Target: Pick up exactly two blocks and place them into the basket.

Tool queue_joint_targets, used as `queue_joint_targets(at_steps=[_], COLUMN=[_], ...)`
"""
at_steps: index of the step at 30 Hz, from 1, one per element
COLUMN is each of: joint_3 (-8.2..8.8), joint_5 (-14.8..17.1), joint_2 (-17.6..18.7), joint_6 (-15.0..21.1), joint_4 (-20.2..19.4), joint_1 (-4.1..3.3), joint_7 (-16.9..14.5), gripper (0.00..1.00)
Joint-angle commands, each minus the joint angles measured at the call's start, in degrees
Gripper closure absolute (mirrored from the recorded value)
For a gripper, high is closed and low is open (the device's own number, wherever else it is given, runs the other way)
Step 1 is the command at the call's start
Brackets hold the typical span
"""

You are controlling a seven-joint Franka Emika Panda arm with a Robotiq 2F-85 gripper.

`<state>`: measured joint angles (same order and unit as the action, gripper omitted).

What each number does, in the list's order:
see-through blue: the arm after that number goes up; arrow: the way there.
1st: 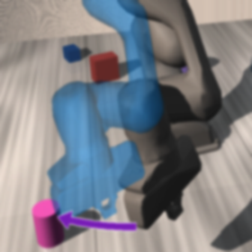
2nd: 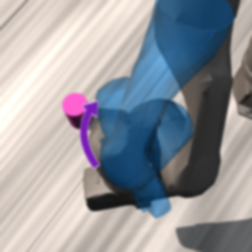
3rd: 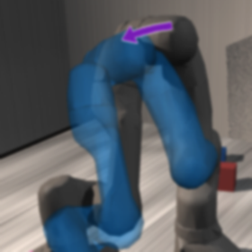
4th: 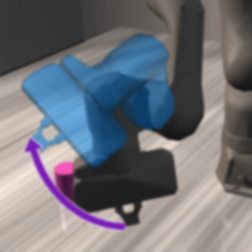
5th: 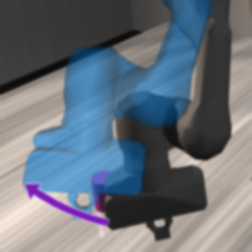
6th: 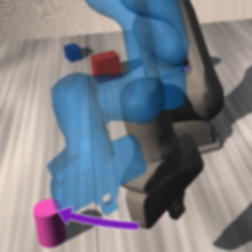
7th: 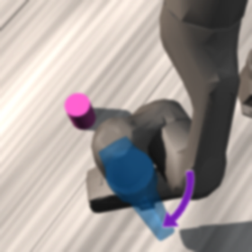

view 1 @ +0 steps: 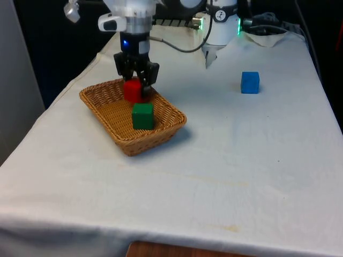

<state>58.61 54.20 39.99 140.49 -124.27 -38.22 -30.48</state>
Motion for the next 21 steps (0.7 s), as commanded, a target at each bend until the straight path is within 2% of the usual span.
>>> queue_joint_targets(at_steps=[1, 5, 6, 7, 12, 14, 15, 16, 18, 19, 21], joint_3=[-0.92, -0.86, -0.40, -0.69, 0.40, 0.57, 0.74, 0.57, 0.63, 0.63, 0.63], joint_5=[1.1, 3.8, 3.7, 4.2, 5.7, 5.7, 5.6, 5.7, 5.7, 5.7, 5.7], joint_2=[1.0, 3.9, 4.0, 4.6, 6.9, 7.0, 7.0, 7.0, 7.0, 7.1, 7.1], joint_6=[0.0, -0.7, -0.6, -0.9, -2.6, -2.8, -2.5, -2.9, -2.9, -2.9, -3.0], joint_4=[0.8, 2.1, 1.7, 2.3, 3.7, 3.8, 3.6, 3.8, 3.9, 3.9, 4.0], joint_1=[0.80, 0.80, 0.11, 0.74, 0.80, 0.86, 0.52, 0.86, 0.86, 0.92, 0.97], joint_7=[0.1, 0.2, 0.0, 0.2, 0.4, 0.5, 0.3, 0.6, 0.6, 0.7, 0.7], gripper=[1.00, 1.00, 1.00, 1.00, 1.00, 0.86, 0.77, 0.77, 0.56, 0.36, 0.16])
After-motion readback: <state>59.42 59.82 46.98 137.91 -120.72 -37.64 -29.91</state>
